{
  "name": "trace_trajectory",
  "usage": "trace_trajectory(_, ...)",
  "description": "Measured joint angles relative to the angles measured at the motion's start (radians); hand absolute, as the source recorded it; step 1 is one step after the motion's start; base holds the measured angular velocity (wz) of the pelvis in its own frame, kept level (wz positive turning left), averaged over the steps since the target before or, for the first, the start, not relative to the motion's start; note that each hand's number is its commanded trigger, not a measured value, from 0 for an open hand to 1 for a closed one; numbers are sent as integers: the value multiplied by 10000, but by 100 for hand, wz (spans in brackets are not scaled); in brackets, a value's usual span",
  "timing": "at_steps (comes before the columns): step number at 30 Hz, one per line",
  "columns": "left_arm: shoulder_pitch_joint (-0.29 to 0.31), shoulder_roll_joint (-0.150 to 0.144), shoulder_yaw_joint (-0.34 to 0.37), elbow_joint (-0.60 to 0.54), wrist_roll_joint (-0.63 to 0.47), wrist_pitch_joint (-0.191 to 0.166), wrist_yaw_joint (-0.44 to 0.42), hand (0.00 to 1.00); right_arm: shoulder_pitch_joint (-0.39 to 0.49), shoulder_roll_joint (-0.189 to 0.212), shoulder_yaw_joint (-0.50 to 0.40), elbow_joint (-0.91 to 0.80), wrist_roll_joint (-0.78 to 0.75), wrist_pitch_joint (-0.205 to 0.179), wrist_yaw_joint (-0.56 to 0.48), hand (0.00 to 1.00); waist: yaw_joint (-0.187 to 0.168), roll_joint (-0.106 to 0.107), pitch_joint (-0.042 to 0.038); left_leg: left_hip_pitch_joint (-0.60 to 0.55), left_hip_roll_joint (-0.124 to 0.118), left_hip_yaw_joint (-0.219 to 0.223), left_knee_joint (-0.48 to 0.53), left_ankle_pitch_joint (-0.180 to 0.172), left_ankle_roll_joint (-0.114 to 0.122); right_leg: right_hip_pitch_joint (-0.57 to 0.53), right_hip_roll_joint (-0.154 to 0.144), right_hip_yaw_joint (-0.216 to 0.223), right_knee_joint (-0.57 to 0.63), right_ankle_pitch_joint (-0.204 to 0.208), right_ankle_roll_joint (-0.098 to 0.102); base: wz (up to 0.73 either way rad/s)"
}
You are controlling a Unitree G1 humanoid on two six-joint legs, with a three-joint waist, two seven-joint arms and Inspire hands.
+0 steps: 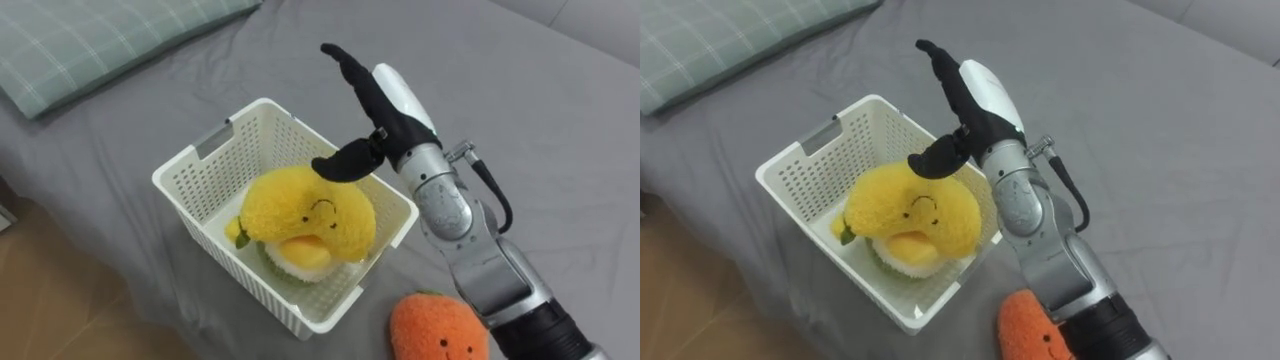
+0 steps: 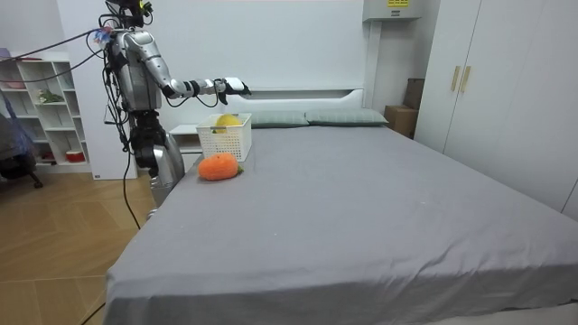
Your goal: Collect toys from the bed
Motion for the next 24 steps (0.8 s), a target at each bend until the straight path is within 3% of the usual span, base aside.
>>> trace_trajectory(10,163,18,127,139,-3,-22,23,0,197,-106,-979,-37,155,-132,3,0,-381,78,-18,176,10,402,44,-12,96,-2,-97,179,26,-4,7,-10)
trace_trajectory(13,143,27,219,174,21,-45,15,0,392,-122,-1325,-36,128,-334,-14,0,-748,186,-71,207,9,559,49,-25,128,3,-97,356,36,-1,17,-15)
trace_trajectory(17,148,37,423,226,213,-159,6,0,602,-481,-1668,-162,122,-419,-14,0,-1166,338,-126,383,50,908,-31,-44,165,6,-83,786,60,11,57,-25)
trace_trajectory(24,130,35,571,181,198,-238,1,0,1508,-524,-2515,-608,241,-523,-398,0,-1944,481,-196,776,136,1221,-142,-115,180,192,-52,967,193,13,58,-14)
